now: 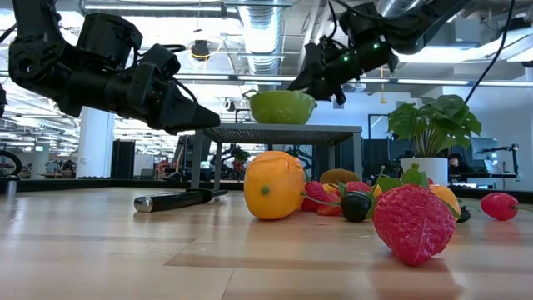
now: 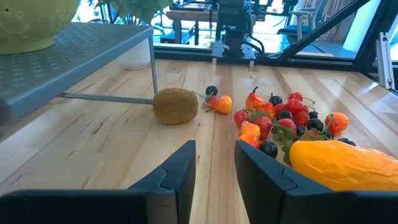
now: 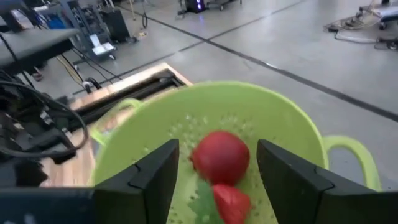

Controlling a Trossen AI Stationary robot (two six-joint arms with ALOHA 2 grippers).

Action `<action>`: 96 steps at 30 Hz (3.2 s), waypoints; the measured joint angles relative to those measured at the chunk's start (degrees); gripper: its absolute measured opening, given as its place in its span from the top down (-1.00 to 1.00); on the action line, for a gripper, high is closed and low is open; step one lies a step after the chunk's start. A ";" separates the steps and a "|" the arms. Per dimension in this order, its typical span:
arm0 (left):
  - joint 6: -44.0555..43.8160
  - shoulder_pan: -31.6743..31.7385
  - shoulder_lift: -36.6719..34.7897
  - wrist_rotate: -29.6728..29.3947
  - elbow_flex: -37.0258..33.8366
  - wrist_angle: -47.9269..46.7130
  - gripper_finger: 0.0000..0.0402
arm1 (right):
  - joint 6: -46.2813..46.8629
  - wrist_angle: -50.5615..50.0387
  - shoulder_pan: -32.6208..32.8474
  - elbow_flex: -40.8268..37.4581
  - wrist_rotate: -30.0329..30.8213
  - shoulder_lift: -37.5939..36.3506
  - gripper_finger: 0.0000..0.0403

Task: Pick & Place Fruit
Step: Put the red cherry into the green strainer bowl on the shelf

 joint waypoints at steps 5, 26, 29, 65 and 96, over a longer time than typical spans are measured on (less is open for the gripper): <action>0.00 0.00 0.00 -0.03 0.00 0.00 0.47 | 0.00 -0.40 2.02 0.01 -0.19 -3.05 -0.03; 0.00 -0.01 0.00 -0.23 0.00 0.11 0.47 | 9.83 -52.37 31.54 0.00 10.71 -15.84 0.51; 0.00 -0.02 0.00 -0.21 0.00 0.11 0.47 | 13.10 -56.65 37.92 0.00 14.05 -13.97 0.52; 0.01 0.00 0.00 -0.25 0.00 0.46 0.47 | 52.96 -50.20 62.21 -10.50 20.17 -3.55 -0.12; 0.02 -0.01 0.00 0.03 0.00 1.18 0.47 | 55.36 -48.76 62.24 -10.56 14.12 5.02 0.28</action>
